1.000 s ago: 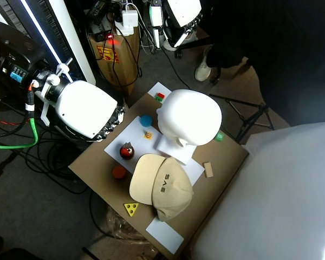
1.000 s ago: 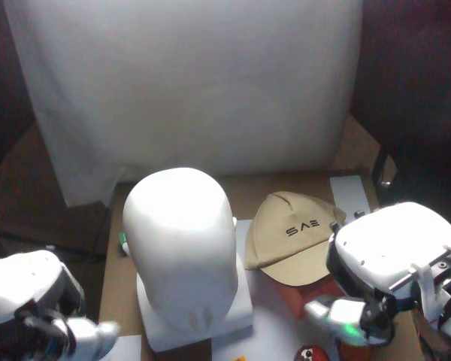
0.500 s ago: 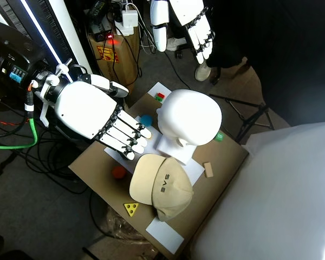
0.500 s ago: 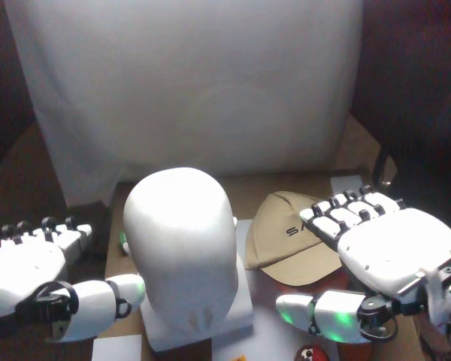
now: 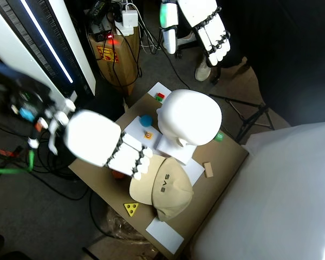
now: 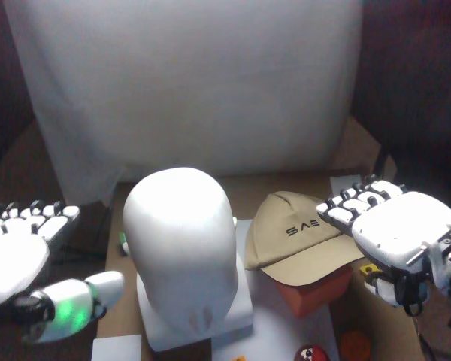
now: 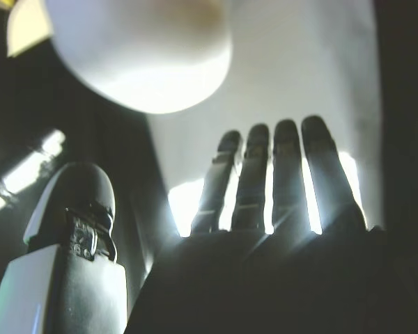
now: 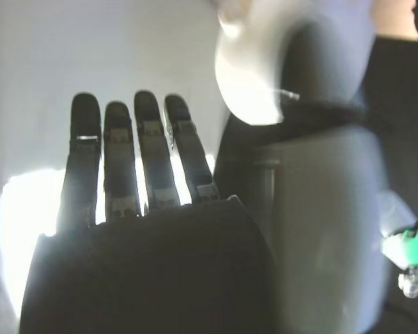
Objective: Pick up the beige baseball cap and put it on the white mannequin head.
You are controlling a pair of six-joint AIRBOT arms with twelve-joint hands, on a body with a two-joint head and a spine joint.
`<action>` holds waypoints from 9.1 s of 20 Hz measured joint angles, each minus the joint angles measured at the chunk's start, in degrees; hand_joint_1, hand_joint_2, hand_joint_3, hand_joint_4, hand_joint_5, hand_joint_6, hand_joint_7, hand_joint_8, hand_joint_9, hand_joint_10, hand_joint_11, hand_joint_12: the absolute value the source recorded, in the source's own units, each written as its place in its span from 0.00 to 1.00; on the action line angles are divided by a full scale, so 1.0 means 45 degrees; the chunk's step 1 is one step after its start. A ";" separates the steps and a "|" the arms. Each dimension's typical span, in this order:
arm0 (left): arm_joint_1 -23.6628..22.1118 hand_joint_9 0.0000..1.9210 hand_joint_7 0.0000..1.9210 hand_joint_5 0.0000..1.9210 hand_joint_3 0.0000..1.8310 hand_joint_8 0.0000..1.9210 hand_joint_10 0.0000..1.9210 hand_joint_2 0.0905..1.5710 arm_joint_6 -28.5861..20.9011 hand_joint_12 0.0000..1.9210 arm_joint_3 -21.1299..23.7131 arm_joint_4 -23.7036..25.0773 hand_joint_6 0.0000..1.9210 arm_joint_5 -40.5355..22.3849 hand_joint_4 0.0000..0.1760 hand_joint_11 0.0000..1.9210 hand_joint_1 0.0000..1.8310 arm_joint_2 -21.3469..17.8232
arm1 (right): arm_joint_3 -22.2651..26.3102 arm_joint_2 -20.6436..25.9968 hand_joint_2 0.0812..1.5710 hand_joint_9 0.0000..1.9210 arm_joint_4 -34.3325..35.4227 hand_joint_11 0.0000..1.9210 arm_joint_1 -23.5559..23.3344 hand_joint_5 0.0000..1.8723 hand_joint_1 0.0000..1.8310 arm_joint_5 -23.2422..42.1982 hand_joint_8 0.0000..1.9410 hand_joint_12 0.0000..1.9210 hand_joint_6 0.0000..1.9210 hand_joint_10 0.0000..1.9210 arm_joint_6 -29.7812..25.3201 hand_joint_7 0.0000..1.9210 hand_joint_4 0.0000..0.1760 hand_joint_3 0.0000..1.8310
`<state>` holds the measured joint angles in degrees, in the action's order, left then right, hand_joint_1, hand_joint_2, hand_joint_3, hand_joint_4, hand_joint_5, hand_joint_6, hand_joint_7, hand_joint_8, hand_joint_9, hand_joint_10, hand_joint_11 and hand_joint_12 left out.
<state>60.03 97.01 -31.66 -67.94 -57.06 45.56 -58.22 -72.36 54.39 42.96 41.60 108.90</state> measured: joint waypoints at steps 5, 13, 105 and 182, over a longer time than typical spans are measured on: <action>0.2288 0.00 0.02 0.04 0.00 0.00 0.00 0.73 -0.2166 0.03 -0.0806 0.1467 0.01 -0.1953 0.00 0.04 0.00 0.1083 | -0.2011 -0.1418 0.72 0.13 -0.0121 0.00 0.0359 0.12 0.69 -0.0777 0.00 0.43 0.00 0.00 0.0092 0.14 0.00 0.00; 0.2424 0.01 0.02 0.03 0.00 0.00 0.00 0.73 -0.1802 0.04 -0.1520 0.1681 0.00 -0.2191 0.00 0.04 0.00 0.1797 | -0.4823 -0.3225 0.72 0.14 -0.0194 0.00 0.0733 0.14 0.72 -0.1360 0.00 0.48 0.00 0.00 0.0340 0.16 0.00 0.00; 0.4012 0.03 0.04 0.06 0.00 0.00 0.00 0.74 -0.4148 0.15 -0.4881 0.3279 0.00 -0.2191 0.00 0.00 0.00 0.4920 | -0.7873 -0.5843 0.74 0.44 -0.3332 0.42 -0.3813 0.39 0.74 0.3385 0.60 0.79 0.57 0.78 -0.4920 0.45 0.00 0.00; 0.4493 0.04 0.06 0.06 0.00 0.00 0.00 0.75 -0.4634 0.20 -0.4896 0.3473 0.00 -0.2764 0.00 0.00 0.00 0.5081 | 0.0141 -0.3279 0.63 0.26 -0.7363 0.05 0.1156 0.28 0.44 0.3735 0.00 0.64 0.00 0.04 -0.3662 0.30 0.00 0.00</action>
<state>80.25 76.16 -53.69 -52.31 -69.49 68.42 -57.58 -87.11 21.26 48.16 58.41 92.42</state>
